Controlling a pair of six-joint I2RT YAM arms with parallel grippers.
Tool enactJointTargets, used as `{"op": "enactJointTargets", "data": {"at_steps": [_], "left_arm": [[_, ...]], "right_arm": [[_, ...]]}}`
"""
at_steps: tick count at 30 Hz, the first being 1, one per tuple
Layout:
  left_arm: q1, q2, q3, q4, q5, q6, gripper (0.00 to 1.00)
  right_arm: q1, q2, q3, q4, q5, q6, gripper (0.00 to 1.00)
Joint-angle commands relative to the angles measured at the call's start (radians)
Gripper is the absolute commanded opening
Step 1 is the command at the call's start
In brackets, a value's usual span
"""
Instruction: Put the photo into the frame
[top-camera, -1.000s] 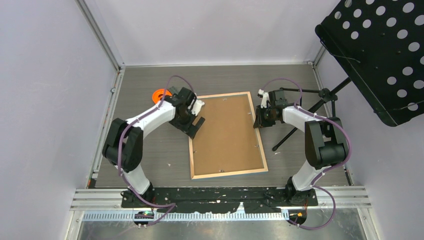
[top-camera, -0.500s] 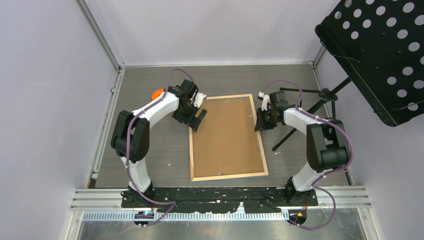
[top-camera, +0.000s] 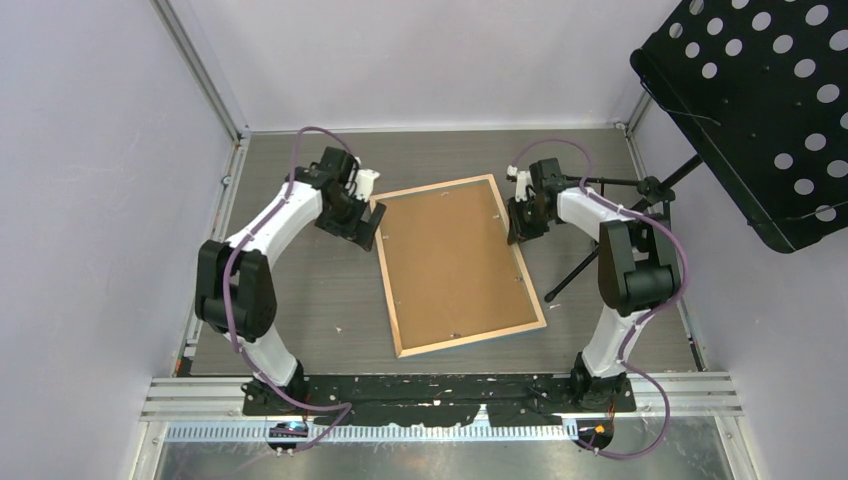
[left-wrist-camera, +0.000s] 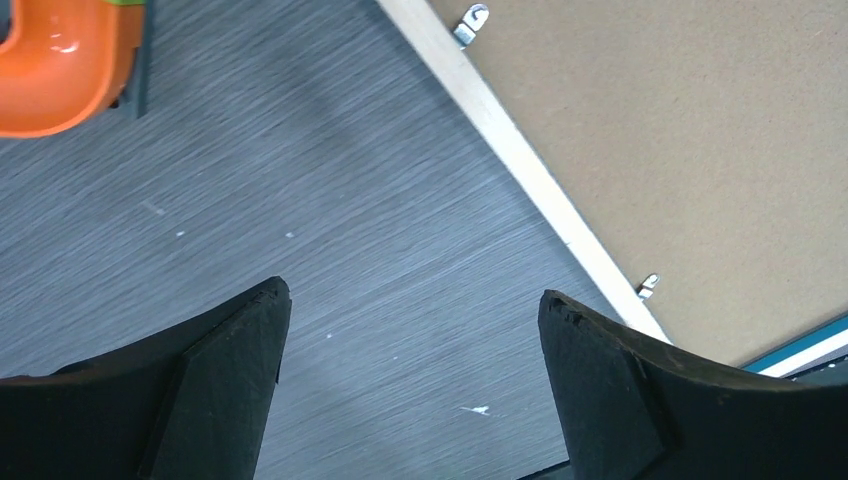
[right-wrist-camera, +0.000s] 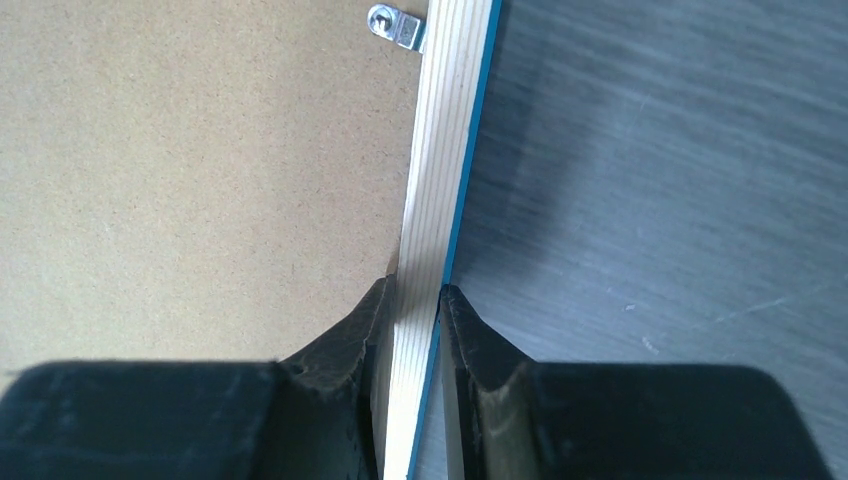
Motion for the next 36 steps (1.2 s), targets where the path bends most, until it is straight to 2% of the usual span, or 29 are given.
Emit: {"op": "enactJointTargets", "data": {"at_steps": [1, 14, 19, 26, 36], "left_arm": [[0.069, -0.049, 0.016, -0.031, 0.057, 0.026, 0.93], [0.169, -0.11, -0.008, -0.055, 0.102, 0.041, 0.93], [0.193, -0.128, -0.014, -0.071, 0.109, 0.053, 0.93], [0.214, -0.169, -0.045, -0.077, 0.112, 0.067, 0.94], [0.226, -0.219, -0.094, -0.061, 0.126, 0.073, 0.94]], "right_arm": [[0.027, 0.037, 0.125, -0.035, -0.01, -0.058, 0.06], [0.153, 0.205, 0.332, -0.133, -0.019, -0.186, 0.06], [0.199, 0.305, 0.492, -0.222, -0.037, -0.257, 0.06], [0.227, 0.423, 0.704, -0.356, 0.016, -0.38, 0.06], [0.212, 0.432, 0.711, -0.472, 0.104, -0.628, 0.06]]}}
